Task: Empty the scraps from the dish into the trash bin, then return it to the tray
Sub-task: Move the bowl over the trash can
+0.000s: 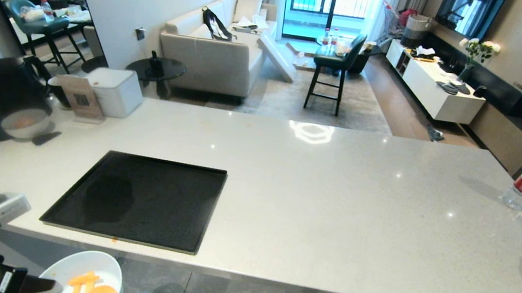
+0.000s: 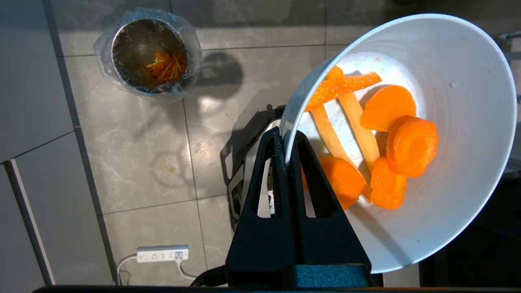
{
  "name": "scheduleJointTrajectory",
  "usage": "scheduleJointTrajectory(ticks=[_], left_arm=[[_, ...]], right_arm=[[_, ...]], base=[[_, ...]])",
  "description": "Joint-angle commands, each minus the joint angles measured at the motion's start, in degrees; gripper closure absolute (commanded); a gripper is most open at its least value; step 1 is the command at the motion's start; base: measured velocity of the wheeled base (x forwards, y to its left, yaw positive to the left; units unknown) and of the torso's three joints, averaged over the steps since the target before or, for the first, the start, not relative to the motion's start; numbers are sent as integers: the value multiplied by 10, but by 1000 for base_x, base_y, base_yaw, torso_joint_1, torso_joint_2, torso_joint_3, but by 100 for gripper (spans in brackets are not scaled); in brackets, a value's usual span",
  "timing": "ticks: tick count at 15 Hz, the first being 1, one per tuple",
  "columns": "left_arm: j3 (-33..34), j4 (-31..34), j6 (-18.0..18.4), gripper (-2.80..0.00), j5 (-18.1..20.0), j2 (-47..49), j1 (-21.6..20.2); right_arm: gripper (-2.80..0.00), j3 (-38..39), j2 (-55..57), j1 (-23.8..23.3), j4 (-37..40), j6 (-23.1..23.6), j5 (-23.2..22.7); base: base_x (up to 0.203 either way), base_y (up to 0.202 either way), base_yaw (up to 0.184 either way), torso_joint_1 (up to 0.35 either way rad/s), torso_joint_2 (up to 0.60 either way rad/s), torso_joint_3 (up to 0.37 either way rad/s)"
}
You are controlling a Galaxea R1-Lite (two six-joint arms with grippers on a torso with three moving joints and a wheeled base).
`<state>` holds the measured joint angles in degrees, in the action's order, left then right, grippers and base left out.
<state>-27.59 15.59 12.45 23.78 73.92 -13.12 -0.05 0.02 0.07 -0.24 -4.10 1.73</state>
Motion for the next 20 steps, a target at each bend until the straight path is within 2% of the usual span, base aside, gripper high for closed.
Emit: scheduleJointTrajectory(ticks=[1, 3, 20], left_arm=[[3, 1, 3, 0, -2, -1, -15], [2, 1, 3, 0, -11, -3, -17], [-13, 1, 3, 0, -9, -1, -52]], right_arm=[[0, 0, 0, 0, 0, 0, 0], [0, 0, 0, 0, 0, 0, 0], [0, 0, 0, 0, 0, 0, 0]], base=[[0, 0, 0, 0, 0, 0], [0, 0, 0, 0, 0, 0], [0, 0, 0, 0, 0, 0]])
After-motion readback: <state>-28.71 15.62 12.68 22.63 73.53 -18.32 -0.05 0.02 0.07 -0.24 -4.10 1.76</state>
